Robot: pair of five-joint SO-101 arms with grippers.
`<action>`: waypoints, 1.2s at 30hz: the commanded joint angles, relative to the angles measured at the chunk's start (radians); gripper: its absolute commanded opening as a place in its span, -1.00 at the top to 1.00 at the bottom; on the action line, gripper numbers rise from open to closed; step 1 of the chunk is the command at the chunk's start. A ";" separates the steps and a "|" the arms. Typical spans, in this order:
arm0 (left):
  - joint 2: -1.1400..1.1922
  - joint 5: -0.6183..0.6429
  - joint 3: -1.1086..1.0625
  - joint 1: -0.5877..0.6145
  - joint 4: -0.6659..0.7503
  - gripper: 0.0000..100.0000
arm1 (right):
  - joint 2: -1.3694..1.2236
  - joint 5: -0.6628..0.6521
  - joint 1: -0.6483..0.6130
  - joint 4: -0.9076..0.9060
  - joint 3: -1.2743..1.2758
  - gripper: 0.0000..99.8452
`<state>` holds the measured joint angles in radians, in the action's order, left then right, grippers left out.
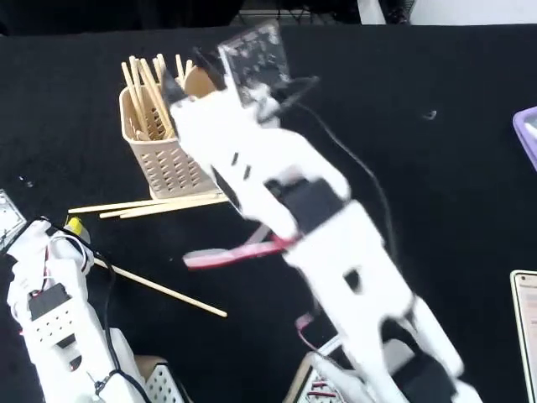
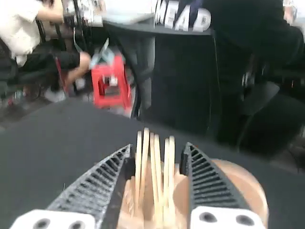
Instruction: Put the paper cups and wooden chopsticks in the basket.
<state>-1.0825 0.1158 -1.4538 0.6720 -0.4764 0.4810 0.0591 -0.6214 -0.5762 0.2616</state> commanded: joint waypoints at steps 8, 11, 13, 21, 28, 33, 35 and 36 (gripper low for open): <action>-0.009 -0.005 0.005 -0.001 0.017 0.56 | 0.269 -0.115 -0.379 -0.153 0.763 0.77; -0.009 -0.005 0.005 -0.001 0.015 0.56 | 0.213 -0.132 -0.436 0.074 0.924 0.77; -0.009 -0.005 0.005 -0.001 0.017 0.56 | 0.139 -0.140 -0.471 0.149 0.955 0.77; -0.009 -0.005 0.005 0.001 0.017 0.56 | -0.188 -0.140 -0.543 0.083 0.757 0.76; -0.009 -0.005 0.005 0.001 0.017 0.56 | -0.266 -0.143 -0.511 0.031 0.694 0.79; -0.009 -0.005 0.005 0.001 0.015 0.56 | -0.265 -0.253 -0.334 0.028 0.694 0.98; -0.009 -0.005 0.005 0.001 0.015 0.56 | -0.254 -0.282 -0.261 0.028 0.694 0.98; -0.009 -0.005 0.005 0.001 0.015 0.56 | -0.239 -0.290 -0.232 0.021 0.694 0.98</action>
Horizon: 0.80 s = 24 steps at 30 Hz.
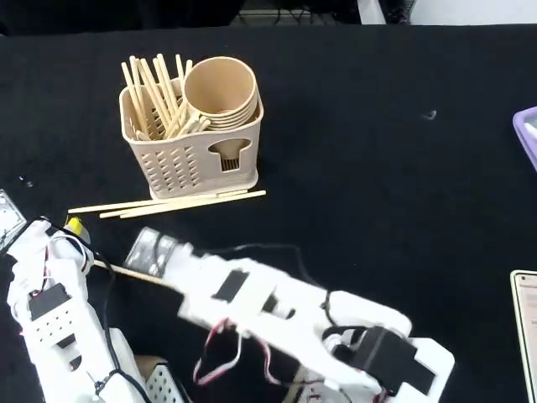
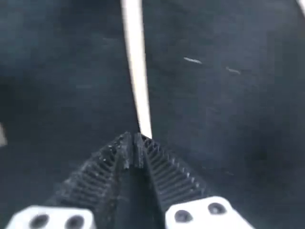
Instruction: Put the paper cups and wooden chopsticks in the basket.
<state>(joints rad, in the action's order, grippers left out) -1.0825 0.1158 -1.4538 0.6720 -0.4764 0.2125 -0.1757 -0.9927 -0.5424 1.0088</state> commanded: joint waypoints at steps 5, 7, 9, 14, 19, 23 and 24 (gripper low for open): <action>-0.009 -0.005 0.005 0.001 0.015 0.56 | 0.174 -0.115 0.183 -0.124 -0.044 0.98; -0.009 -0.005 0.005 0.001 0.015 0.56 | 0.240 -0.152 0.183 -0.173 -0.033 0.98; -0.009 -0.005 0.005 0.001 0.015 0.56 | 0.297 -0.206 0.183 -0.207 -0.015 0.98; -0.009 -0.005 0.005 0.001 0.017 0.56 | 0.394 -0.315 0.204 -0.216 0.059 0.98; -0.009 -0.005 0.005 0.001 0.018 0.56 | 0.414 -0.155 0.149 -0.224 0.067 0.81; -0.009 -0.005 0.005 0.001 0.018 0.56 | 0.410 -0.109 0.031 -0.210 0.070 0.56; -0.009 -0.005 0.005 0.001 0.018 0.56 | 0.404 -0.117 0.023 -0.190 0.070 0.58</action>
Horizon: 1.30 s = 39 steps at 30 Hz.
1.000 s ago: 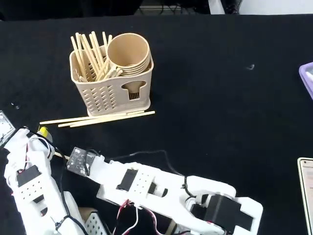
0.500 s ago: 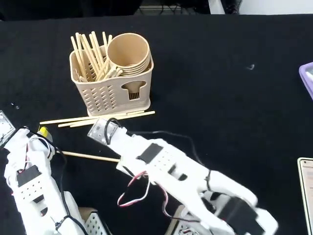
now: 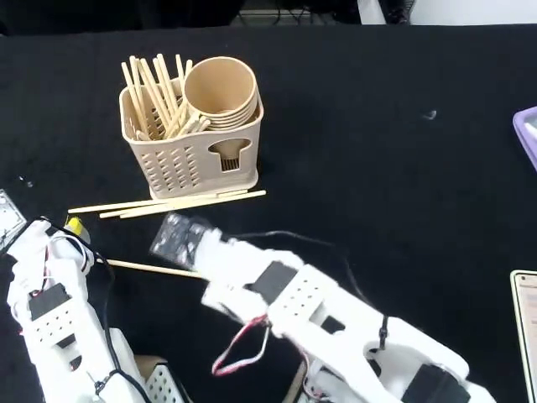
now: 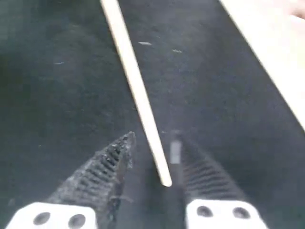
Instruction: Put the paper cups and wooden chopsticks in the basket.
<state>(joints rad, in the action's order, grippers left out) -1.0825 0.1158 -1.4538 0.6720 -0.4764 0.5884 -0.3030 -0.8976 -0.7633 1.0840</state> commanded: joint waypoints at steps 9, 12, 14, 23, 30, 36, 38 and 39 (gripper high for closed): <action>-0.009 -0.005 0.007 0.001 0.020 0.56 | -0.338 0.017 -0.077 0.063 -0.254 0.60; -0.009 -0.005 0.007 0.001 0.018 0.56 | -0.476 0.015 -0.077 0.037 -0.354 0.60; -0.009 -0.005 0.007 0.001 0.018 0.56 | -0.542 0.014 -0.077 0.032 -0.401 0.60; -0.009 -0.005 0.007 0.001 0.018 0.56 | -0.619 0.006 -0.078 0.038 -0.435 0.70; -0.009 -0.005 0.007 0.001 0.017 0.56 | -0.599 -0.046 -0.080 0.031 -0.386 0.98; -0.009 -0.005 0.007 0.001 0.017 0.56 | -0.355 -0.048 0.107 -0.071 -0.377 0.98; -0.009 -0.005 0.007 0.001 0.018 0.56 | -0.231 -0.046 0.143 -0.132 -0.367 0.98; -0.009 -0.005 0.007 0.001 0.018 0.56 | -0.170 -0.046 0.147 -0.164 -0.357 0.98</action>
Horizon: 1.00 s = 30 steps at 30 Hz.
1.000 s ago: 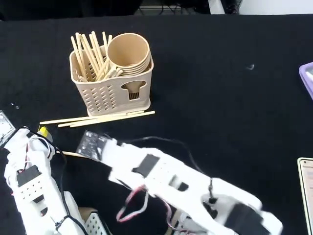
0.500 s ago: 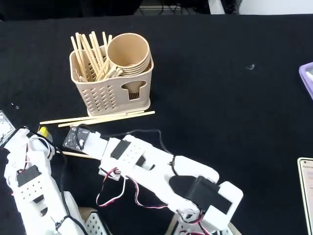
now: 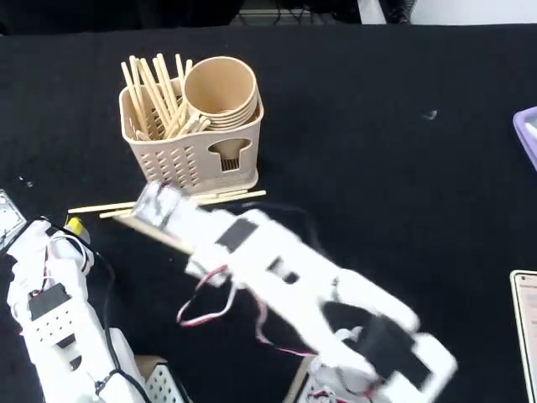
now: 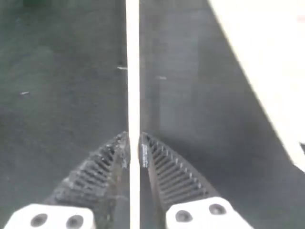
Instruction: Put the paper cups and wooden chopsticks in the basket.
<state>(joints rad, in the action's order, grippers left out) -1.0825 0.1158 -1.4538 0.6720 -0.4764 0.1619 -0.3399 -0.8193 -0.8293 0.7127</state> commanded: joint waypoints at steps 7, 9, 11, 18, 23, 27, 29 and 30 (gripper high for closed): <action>-0.009 -0.005 0.007 0.001 0.018 0.56 | 0.673 0.031 0.072 -0.218 0.045 0.98; -0.009 -0.005 0.007 0.001 0.018 0.56 | 0.782 0.069 0.068 -0.195 0.021 0.98; -0.009 -0.005 0.007 0.001 0.018 0.56 | 0.874 0.077 0.071 -0.118 -0.001 0.98; -0.009 -0.005 0.007 0.001 0.018 0.56 | 0.877 0.163 0.109 0.594 0.082 0.98; -0.009 -0.005 0.007 0.001 0.018 0.56 | 0.631 0.339 0.207 0.979 0.019 0.98; -0.009 -0.005 0.007 0.001 0.018 0.56 | 0.380 0.408 0.235 1.060 -0.125 0.98; -0.009 -0.005 0.005 0.001 0.018 0.56 | 0.272 0.423 0.232 1.060 -0.189 0.98; -0.009 -0.005 0.005 0.001 0.018 0.56 | 0.231 0.427 0.232 1.060 -0.216 0.98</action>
<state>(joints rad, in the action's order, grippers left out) -1.0825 0.1158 -1.4538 0.6720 -0.4764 0.5746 0.0499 -0.6045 0.1895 0.6467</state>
